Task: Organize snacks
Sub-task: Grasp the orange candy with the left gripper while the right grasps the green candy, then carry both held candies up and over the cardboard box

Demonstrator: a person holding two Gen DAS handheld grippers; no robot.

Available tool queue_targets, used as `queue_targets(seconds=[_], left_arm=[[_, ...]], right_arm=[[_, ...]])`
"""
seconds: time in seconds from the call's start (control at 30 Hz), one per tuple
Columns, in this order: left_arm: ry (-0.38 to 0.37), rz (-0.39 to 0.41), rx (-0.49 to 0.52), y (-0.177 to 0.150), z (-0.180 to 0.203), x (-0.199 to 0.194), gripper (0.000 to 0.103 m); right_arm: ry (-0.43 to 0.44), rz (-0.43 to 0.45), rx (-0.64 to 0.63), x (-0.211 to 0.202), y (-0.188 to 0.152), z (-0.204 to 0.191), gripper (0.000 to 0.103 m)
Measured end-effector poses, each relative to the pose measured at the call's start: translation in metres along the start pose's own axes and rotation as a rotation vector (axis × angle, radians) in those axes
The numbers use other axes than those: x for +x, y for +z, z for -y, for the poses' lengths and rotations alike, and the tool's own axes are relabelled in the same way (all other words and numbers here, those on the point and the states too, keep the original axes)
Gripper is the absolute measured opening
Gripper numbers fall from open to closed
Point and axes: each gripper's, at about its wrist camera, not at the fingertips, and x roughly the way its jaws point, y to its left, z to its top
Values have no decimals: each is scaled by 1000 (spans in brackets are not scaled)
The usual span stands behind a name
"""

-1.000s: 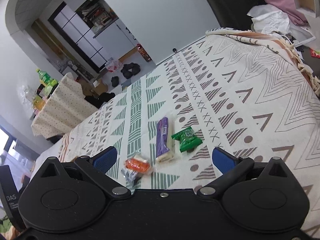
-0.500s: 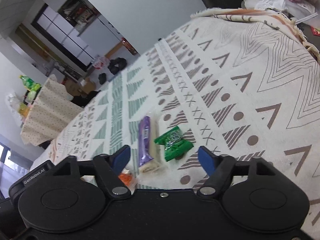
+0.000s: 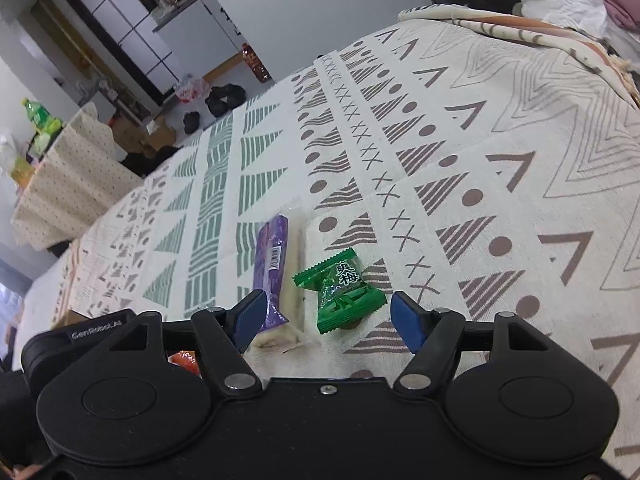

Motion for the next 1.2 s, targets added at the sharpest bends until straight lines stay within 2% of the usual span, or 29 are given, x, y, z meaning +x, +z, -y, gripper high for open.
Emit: queue_targets(seconds=[0.17,0.27,0.47,0.53,0.63,0.9,1.2], left_arm=[[3,-21,18,2,-1,7,27],[-18,-29,24,3,-6,3,27],[-60,-36,51,8,-9,-5,26],[-71,-28,62,10,-9,-10,26],[-86,-13,90,10,-8,-20,26],[-116,16,140,3,-16,-48,26],[-130,52,169,1,-25,-79,26]], right_arm=[[-33,-10,-58,17,2,-8,67],[-46,-17,-83,25,2,-11,63],[-80,-24,-109,40,4,-15,62],[-82,-37,-122,45,3,-16,55],[-120,-62,-145,48,-1,-16,38],[-121,-99,-118,24,-10,-14,32],[-86,-34,-105,-17,-14,-25,32]])
